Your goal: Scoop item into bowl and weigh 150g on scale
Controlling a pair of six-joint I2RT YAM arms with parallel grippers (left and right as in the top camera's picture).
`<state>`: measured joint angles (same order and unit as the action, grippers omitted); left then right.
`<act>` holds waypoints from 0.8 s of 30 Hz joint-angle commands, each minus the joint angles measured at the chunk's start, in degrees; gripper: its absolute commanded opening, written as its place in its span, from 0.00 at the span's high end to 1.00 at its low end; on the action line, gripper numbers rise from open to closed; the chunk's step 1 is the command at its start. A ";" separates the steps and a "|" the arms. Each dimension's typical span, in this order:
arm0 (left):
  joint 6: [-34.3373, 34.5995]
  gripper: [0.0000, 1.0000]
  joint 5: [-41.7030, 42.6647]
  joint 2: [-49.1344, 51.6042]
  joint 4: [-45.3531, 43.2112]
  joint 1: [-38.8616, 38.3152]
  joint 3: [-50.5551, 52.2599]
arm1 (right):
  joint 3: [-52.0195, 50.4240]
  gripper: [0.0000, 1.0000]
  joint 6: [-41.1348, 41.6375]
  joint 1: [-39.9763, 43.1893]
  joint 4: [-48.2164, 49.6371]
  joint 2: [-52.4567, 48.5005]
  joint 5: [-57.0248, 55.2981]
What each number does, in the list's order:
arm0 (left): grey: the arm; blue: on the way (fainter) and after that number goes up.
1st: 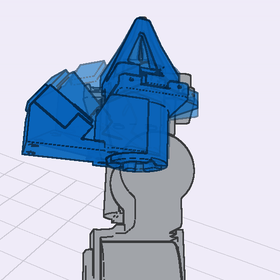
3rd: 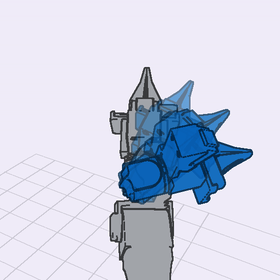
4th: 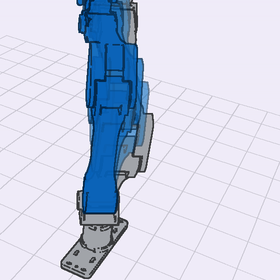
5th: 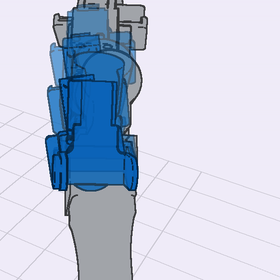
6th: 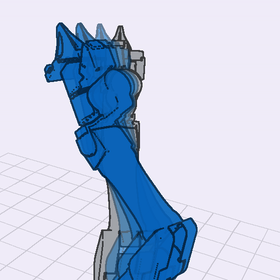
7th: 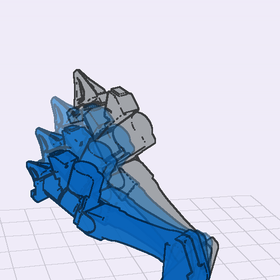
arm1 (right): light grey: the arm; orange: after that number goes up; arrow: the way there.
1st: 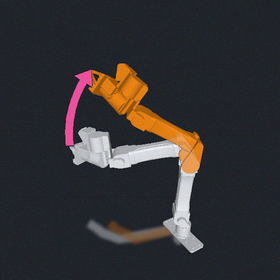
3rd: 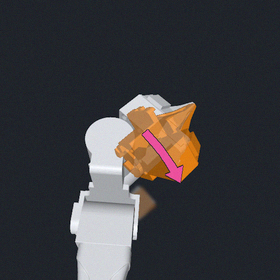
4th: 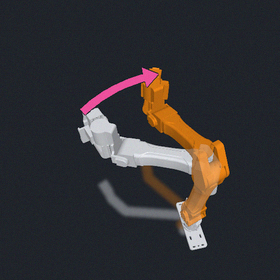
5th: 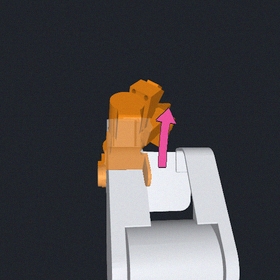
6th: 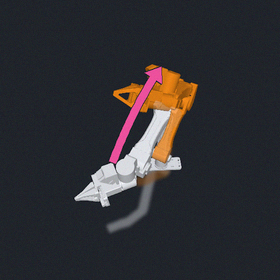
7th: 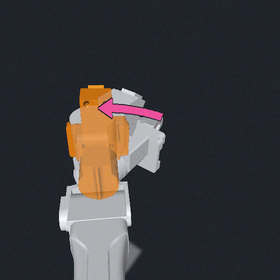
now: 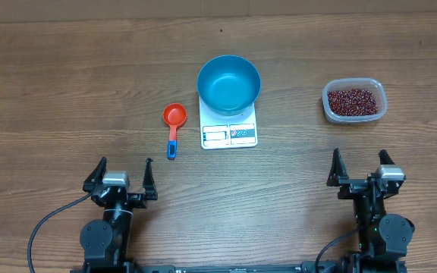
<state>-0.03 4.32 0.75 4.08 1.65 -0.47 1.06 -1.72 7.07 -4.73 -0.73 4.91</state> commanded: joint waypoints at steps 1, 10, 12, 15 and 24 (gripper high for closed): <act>-0.85 0.00 0.22 -0.50 0.11 0.26 0.20 | -0.59 0.00 0.13 -0.26 0.22 0.57 -0.52; -0.85 0.00 0.22 -0.52 0.09 0.26 0.20 | -0.59 0.00 0.13 -0.26 0.22 0.57 -0.52; -0.83 0.00 0.22 -0.52 0.04 0.26 0.20 | -0.59 0.00 0.13 -0.26 0.22 0.57 -0.52; -0.85 0.01 0.24 -0.52 0.02 0.26 0.20 | -0.59 0.00 0.13 -0.26 0.22 0.57 -0.52; -0.87 0.00 0.22 -0.50 1.66 0.26 -1.49 | -0.59 0.00 0.13 -0.26 0.22 0.57 -0.52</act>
<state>-0.03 4.32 0.75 4.36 1.65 -0.54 1.06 -1.72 7.07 -4.73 -0.73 4.91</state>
